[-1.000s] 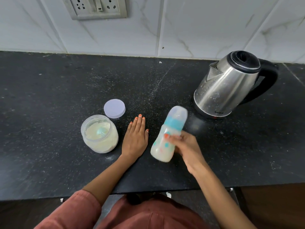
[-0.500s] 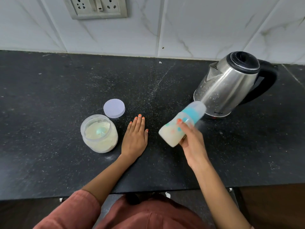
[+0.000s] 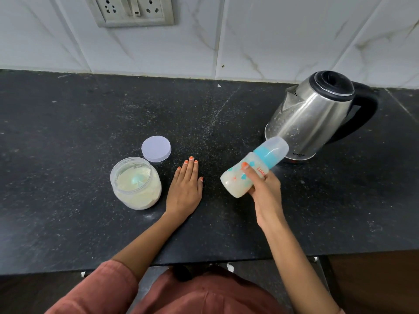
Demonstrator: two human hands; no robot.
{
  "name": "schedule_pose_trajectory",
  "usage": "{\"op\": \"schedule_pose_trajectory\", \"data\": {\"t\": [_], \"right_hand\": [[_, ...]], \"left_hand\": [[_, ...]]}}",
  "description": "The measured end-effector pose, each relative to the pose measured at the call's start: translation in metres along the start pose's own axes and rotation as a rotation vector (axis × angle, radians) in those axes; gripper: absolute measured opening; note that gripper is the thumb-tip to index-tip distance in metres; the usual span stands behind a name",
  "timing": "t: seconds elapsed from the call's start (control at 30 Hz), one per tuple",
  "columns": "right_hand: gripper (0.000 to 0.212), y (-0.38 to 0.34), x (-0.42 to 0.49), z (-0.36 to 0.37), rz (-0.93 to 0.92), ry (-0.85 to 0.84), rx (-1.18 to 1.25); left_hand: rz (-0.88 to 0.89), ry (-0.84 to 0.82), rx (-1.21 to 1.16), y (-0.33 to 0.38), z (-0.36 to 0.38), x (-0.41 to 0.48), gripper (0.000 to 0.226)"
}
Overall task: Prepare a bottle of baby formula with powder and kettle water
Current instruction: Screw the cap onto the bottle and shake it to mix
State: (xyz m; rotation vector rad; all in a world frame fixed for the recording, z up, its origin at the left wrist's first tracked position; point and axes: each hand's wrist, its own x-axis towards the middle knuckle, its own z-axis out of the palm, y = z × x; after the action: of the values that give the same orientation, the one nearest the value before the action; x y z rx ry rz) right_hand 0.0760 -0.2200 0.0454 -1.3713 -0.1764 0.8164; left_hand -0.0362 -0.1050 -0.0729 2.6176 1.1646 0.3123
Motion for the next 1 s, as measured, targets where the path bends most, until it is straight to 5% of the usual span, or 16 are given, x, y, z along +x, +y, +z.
{"op": "schedule_pose_trajectory", "data": {"t": [0.2, 0.4, 0.6, 0.73, 1.0], "right_hand": [[0.024, 0.011, -0.016, -0.008, 0.079, -0.246, -0.330], [0.011, 0.004, -0.011, -0.008, 0.394, -0.174, 0.314], [0.043, 0.001, 0.002, -0.015, 0.469, -0.153, 0.528], [0.103, 0.004, 0.009, -0.024, 0.529, -0.183, 0.628], [0.093, 0.004, 0.003, -0.028, 0.494, -0.324, 0.412]], "left_hand": [[0.001, 0.000, -0.003, 0.000, 0.000, 0.000, 0.070], [-0.002, 0.004, 0.011, 0.000, 0.000, 0.000, 0.071], [0.002, 0.001, 0.017, 0.000, 0.000, 0.000, 0.071], [0.004, 0.005, 0.024, 0.000, 0.000, 0.000, 0.071], [-0.001, 0.001, 0.016, 0.000, 0.000, 0.000, 0.067]]}}
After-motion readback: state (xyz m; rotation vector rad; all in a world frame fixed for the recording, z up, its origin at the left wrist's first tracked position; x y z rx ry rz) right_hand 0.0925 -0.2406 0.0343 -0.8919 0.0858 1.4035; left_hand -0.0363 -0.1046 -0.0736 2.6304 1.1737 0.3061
